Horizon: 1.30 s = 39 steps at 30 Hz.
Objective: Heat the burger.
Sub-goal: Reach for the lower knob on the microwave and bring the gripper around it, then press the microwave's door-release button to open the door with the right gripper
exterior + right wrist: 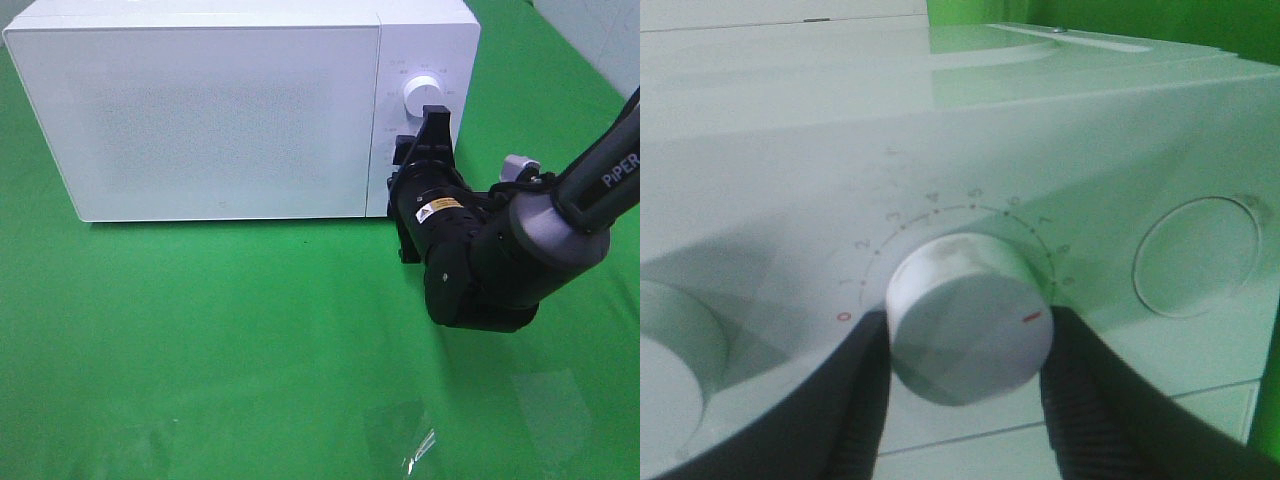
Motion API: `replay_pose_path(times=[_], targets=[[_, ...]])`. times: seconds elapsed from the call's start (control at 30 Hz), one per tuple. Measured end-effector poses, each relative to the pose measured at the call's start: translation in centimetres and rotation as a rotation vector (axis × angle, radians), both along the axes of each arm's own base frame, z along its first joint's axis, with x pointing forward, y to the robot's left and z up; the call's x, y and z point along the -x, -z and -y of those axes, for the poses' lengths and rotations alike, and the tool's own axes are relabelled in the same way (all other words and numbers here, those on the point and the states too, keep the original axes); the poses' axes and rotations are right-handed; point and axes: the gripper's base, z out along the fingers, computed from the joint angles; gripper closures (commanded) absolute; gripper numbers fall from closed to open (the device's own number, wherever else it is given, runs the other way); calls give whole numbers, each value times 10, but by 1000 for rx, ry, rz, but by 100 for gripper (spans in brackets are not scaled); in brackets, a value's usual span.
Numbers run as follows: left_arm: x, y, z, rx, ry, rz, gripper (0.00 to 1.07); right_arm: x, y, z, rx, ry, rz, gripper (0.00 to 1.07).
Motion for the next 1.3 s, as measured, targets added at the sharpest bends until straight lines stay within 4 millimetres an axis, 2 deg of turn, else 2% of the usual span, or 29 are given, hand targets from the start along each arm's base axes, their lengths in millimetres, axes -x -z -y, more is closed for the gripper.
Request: replay_pose_path(times=[0.17,0.23,0.47,0.53,0.83,0.87,1.0,1.1,1.3], targets=[[0,0,0,0,0,0,13,0,0,0,-4,0,0,104],[0,0,0,0,0,0,13,0,0,0,-5,2,0,97],[0,0,0,0,0,0,13,0,0,1,1,8,-1,82],[0,0,0,0,0,0,13,0,0,1,8,11,-1,74],[0,0,0,0,0,0,13,0,-1,2,40,23,0,59],[0,0,0,0,0,0,13,0,-3,-2,58,-3,4,54],[0,0,0,0,0,0,13,0,-8,-12,105,-62,40,48],[0,0,0,0,0,0,13,0,-8,-13,135,-78,46,39],[0,0,0,0,0,0,13,7,-13,-7,184,-99,56,35]])
